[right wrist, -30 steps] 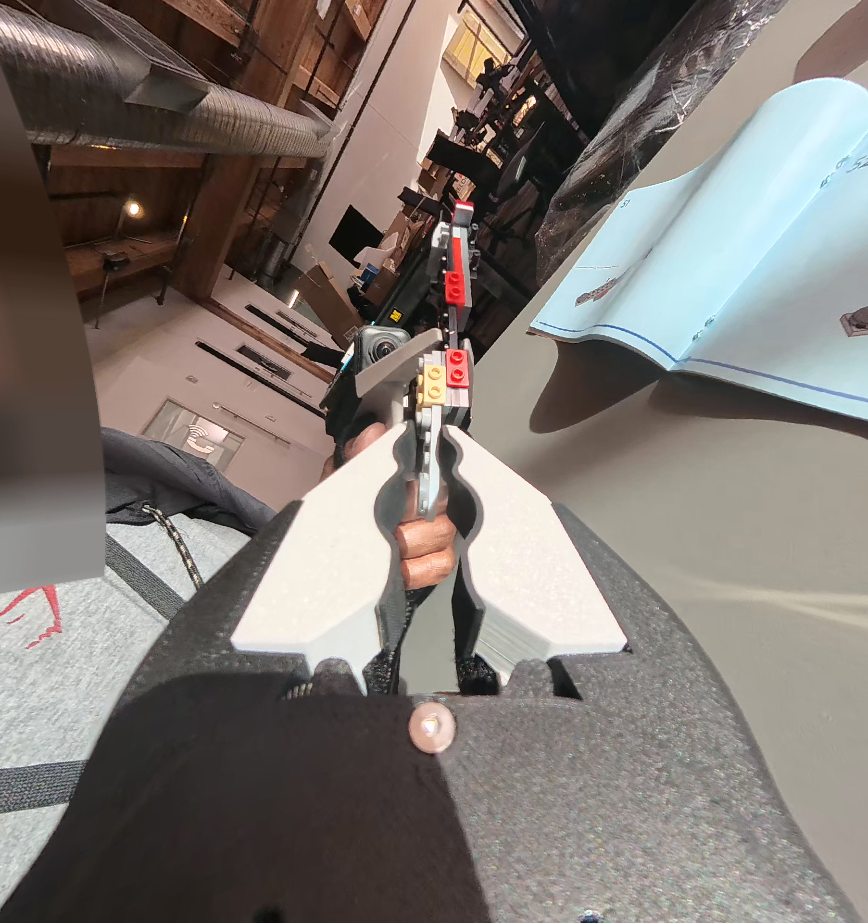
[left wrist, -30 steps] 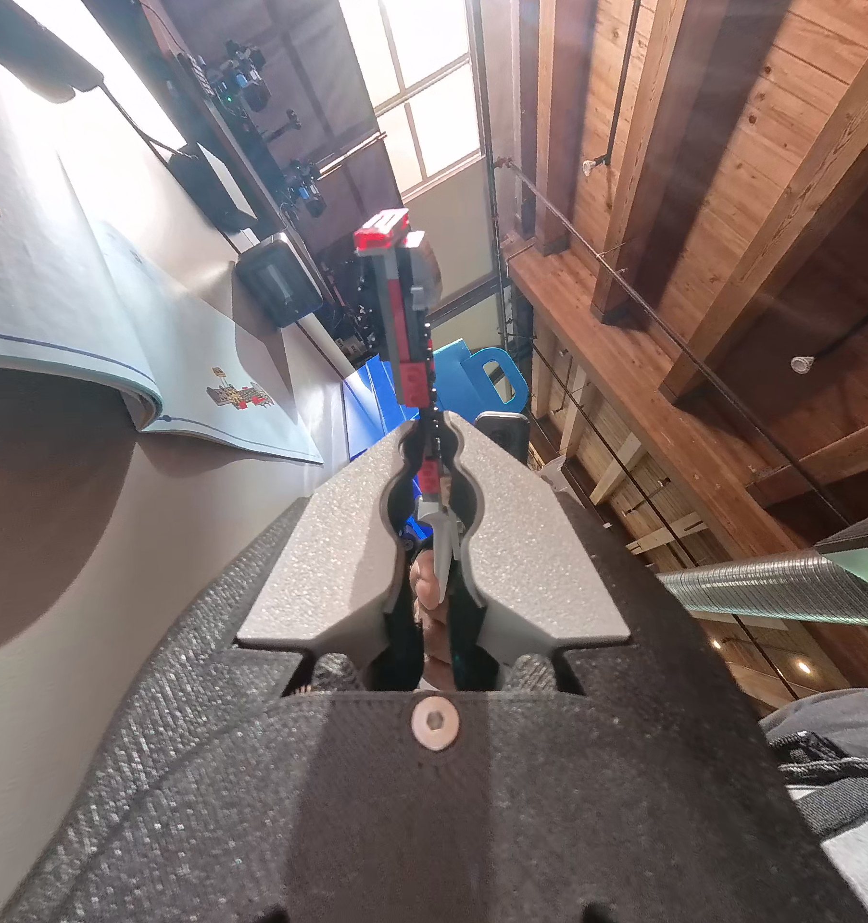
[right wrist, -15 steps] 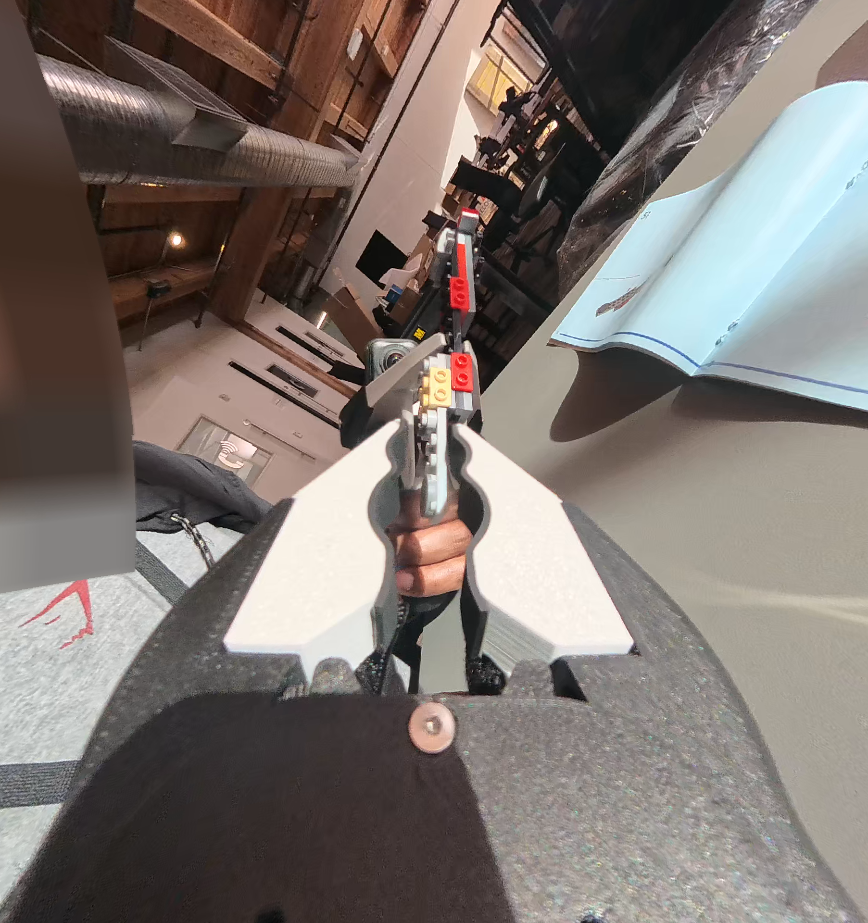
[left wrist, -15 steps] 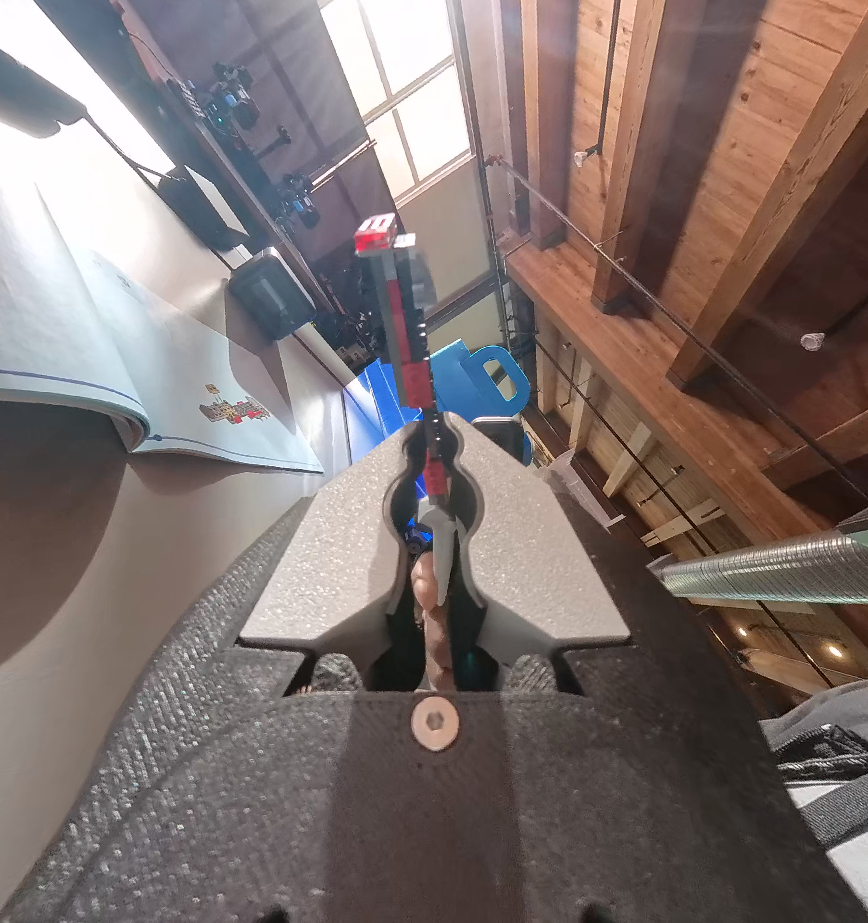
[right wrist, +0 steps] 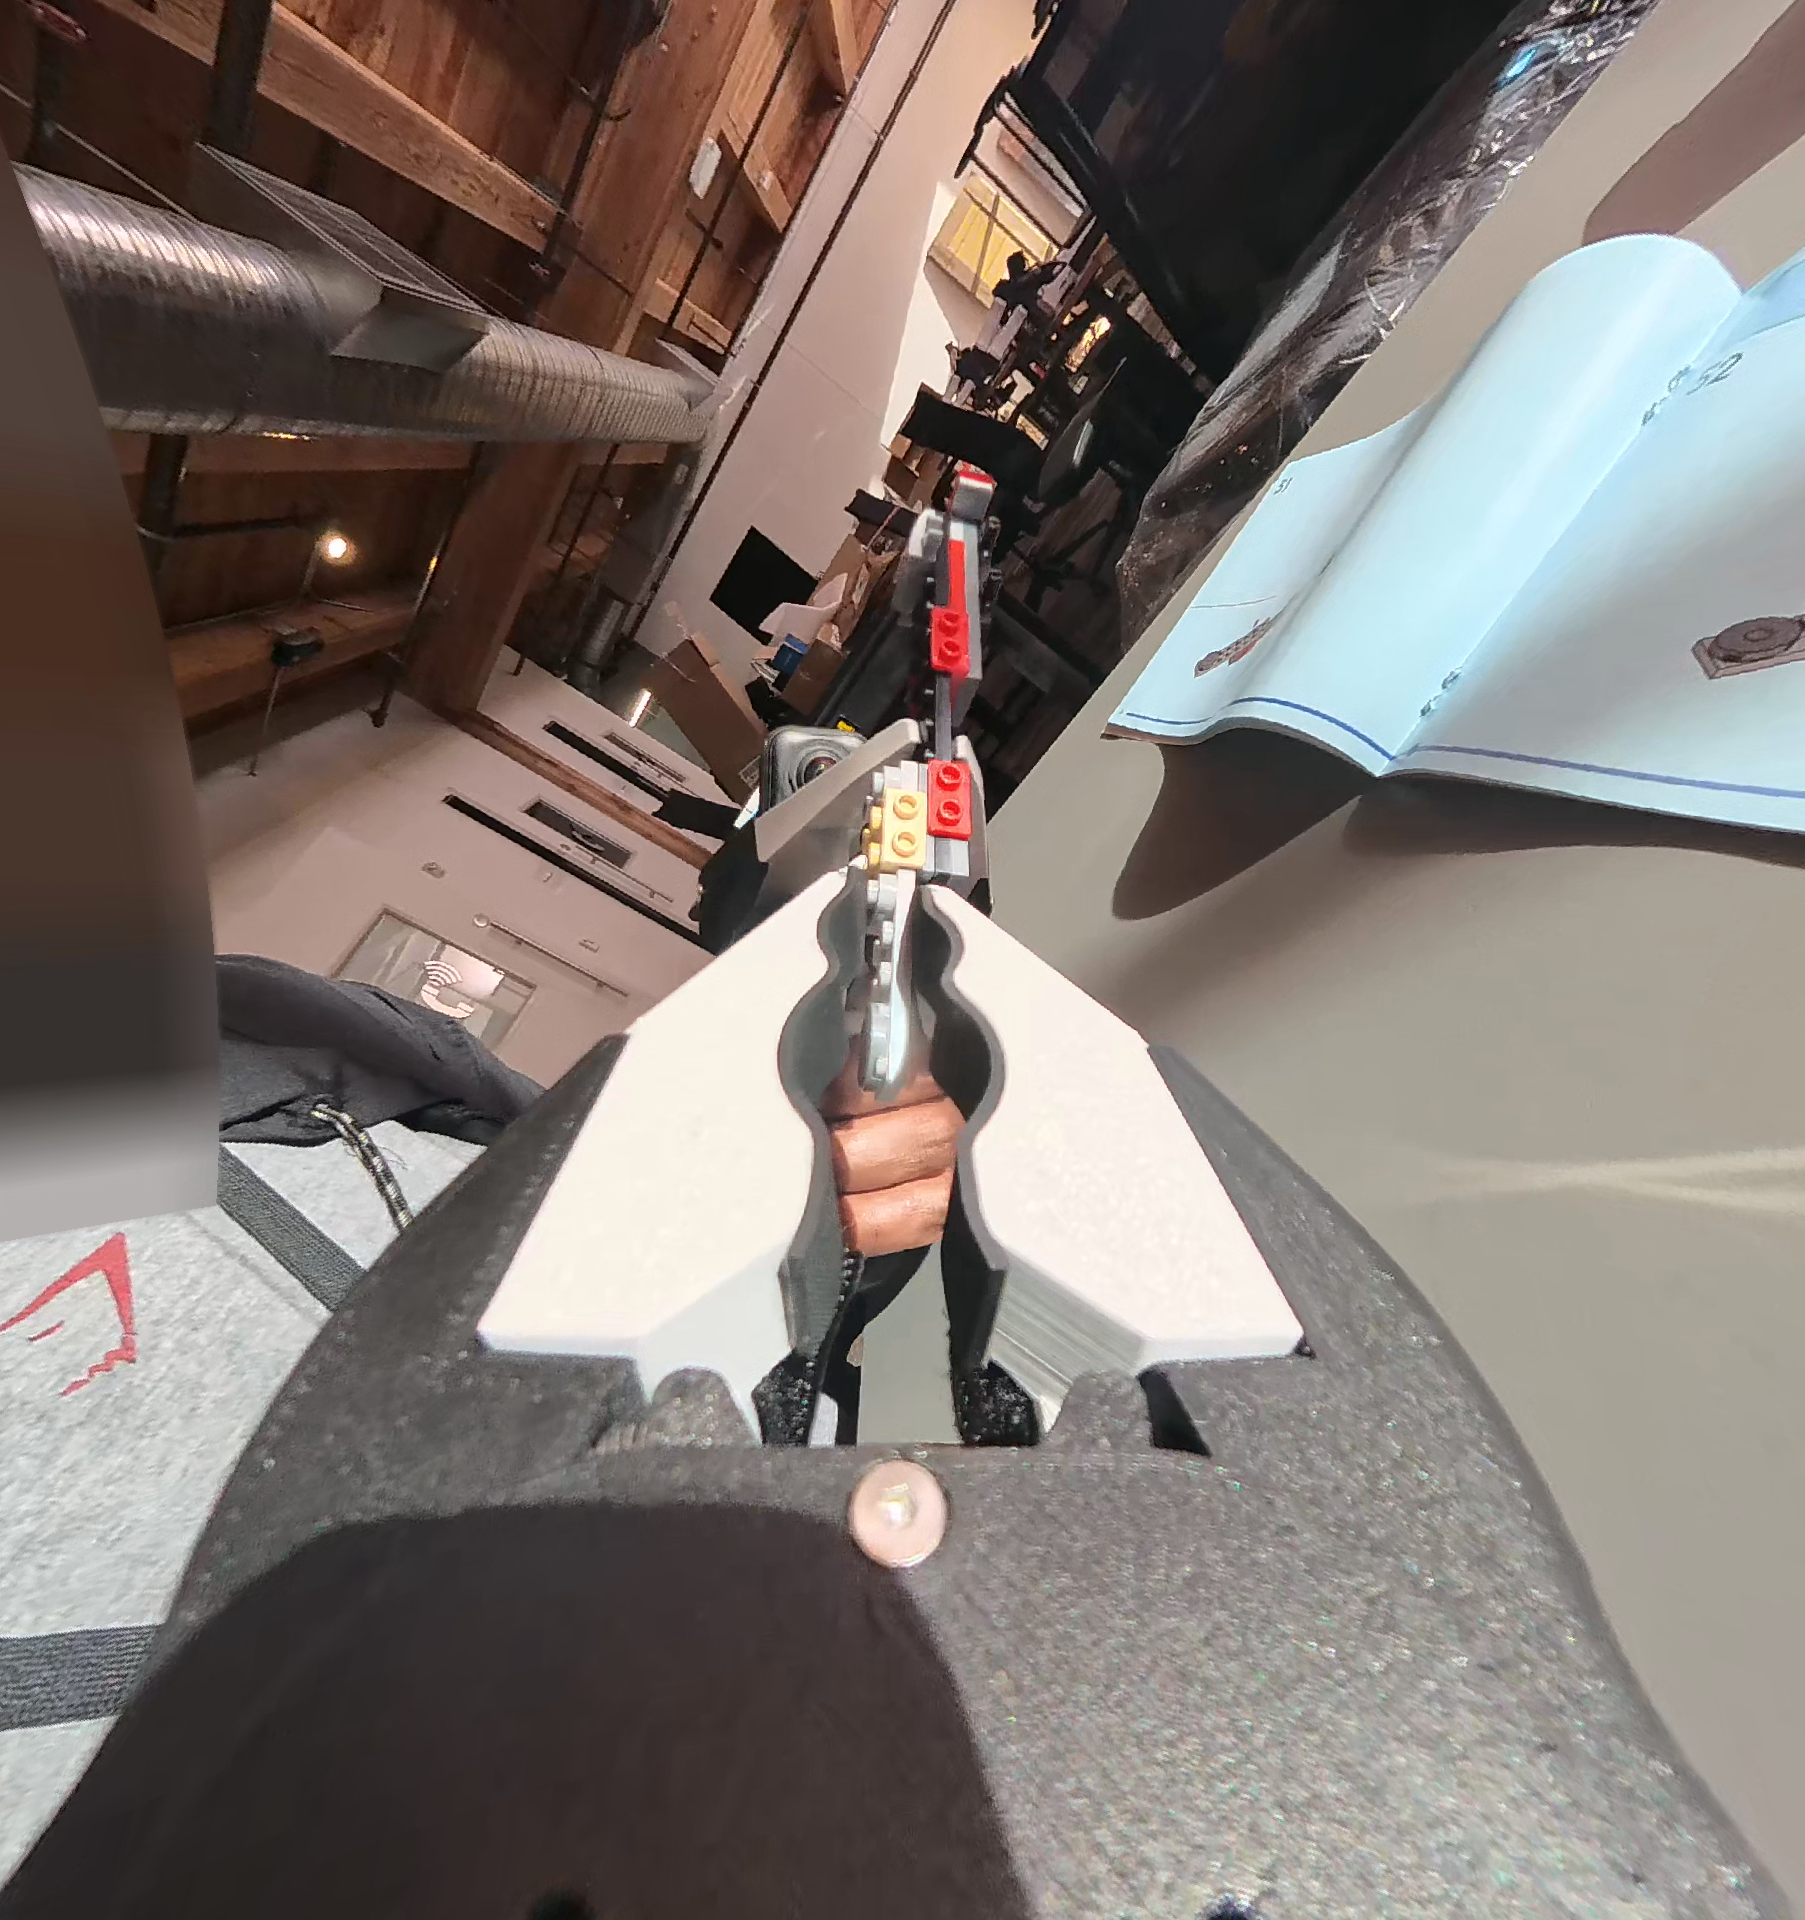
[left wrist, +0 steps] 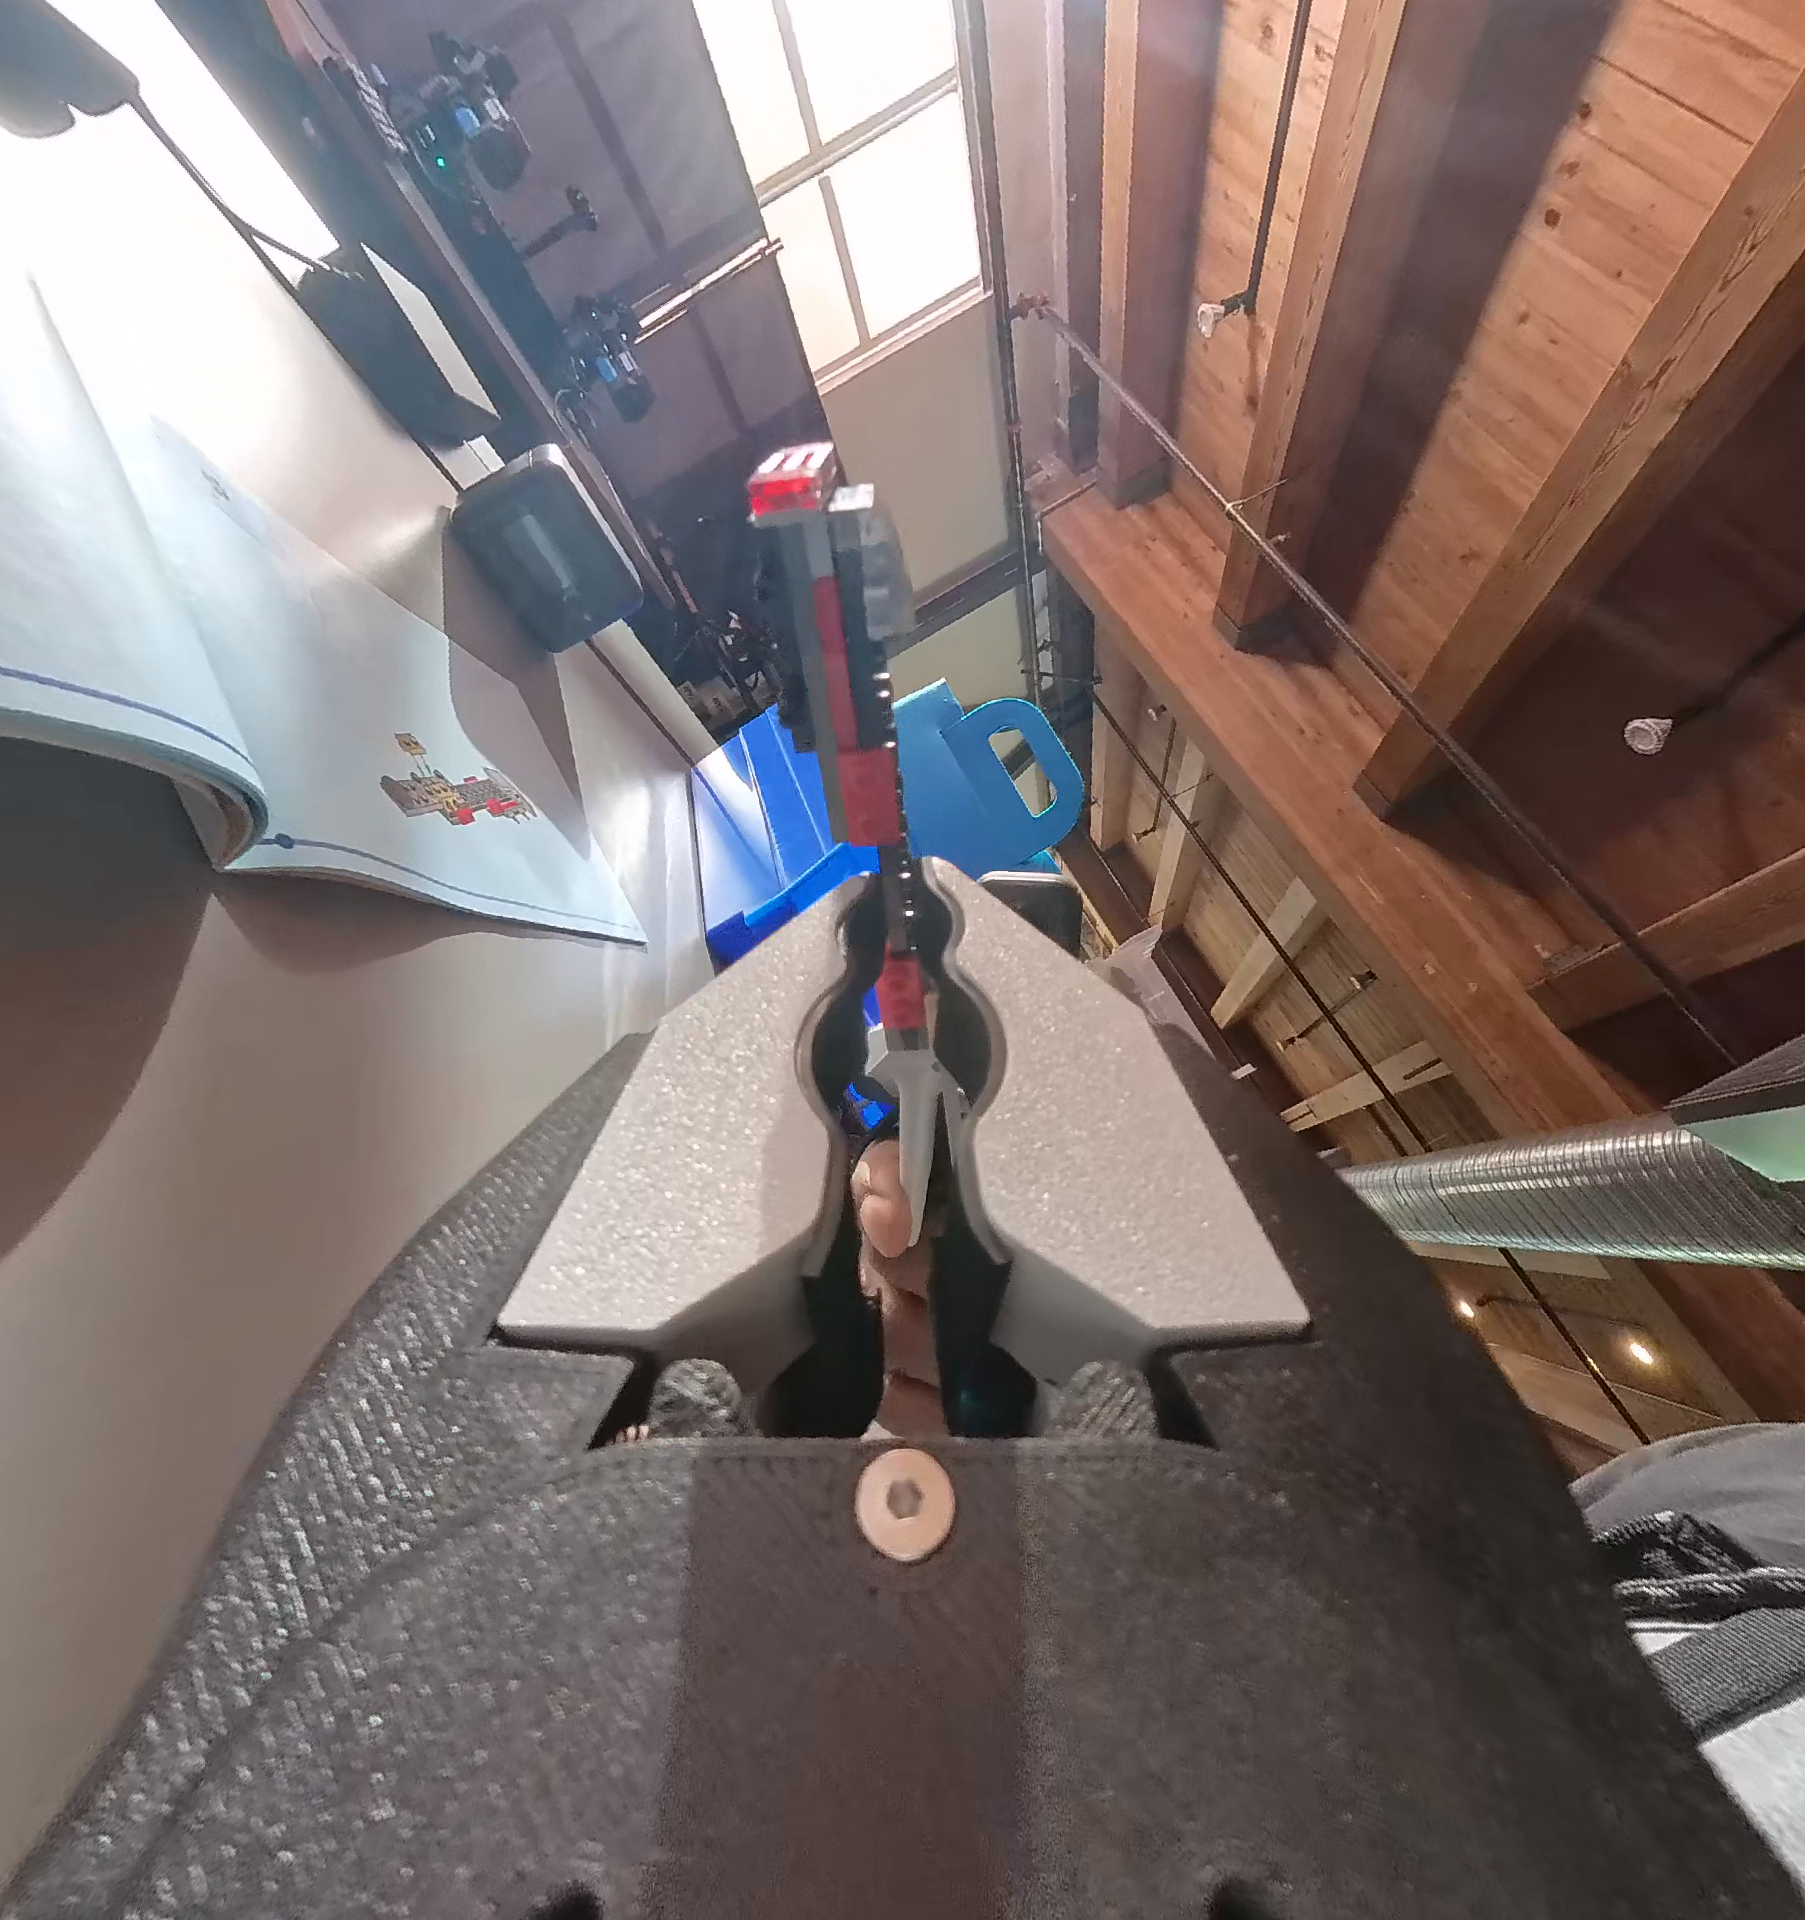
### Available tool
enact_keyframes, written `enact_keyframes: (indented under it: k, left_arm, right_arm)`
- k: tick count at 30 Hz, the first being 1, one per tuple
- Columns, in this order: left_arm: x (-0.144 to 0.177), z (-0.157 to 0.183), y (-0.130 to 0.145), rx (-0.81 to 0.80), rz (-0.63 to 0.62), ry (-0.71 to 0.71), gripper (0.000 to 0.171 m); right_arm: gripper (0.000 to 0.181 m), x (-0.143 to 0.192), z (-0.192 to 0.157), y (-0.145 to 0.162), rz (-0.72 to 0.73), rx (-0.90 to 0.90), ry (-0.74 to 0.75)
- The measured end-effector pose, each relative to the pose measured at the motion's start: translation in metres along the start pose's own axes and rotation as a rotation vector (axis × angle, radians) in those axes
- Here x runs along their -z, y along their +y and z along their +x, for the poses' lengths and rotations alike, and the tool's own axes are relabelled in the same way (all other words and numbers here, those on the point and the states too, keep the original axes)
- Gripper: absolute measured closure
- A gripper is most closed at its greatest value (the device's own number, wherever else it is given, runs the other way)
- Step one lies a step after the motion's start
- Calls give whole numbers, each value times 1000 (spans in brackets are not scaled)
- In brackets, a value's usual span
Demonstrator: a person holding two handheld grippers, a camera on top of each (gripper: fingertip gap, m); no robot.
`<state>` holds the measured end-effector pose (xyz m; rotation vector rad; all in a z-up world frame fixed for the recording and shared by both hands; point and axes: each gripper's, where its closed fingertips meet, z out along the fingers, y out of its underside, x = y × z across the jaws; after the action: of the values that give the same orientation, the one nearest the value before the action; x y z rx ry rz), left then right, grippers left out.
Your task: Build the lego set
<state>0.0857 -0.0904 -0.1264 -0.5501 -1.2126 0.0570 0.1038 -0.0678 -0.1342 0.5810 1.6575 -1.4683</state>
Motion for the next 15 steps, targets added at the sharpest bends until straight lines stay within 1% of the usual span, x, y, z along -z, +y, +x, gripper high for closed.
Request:
enact_keyframes:
  k: [3, 5, 6, 8, 9, 15]
  left_arm:
    - [-4, -4, 7, 27, -33, -26, 167]
    - [-7, -14, 17, 64, -90, -77, 167]
    - [-10, -18, 23, 93, -132, -87, 167]
    - [-18, -19, 41, 135, -245, -79, 167]
    - [-22, -16, 48, 130, -293, -64, 166]
    - [-41, -16, 97, -52, -566, -119, 166]
  right_arm:
    - [170, 7, 2, 3, -11, -15, 5]
    - [144, 16, 7, 6, -39, 12, 46]
    - [138, 22, 11, 7, -50, 54, 88]
    - [135, 37, 16, 8, -69, 144, 165]
    - [135, 44, 17, 7, -75, 184, 196]
    - [135, 98, 35, 3, -101, 436, 451]
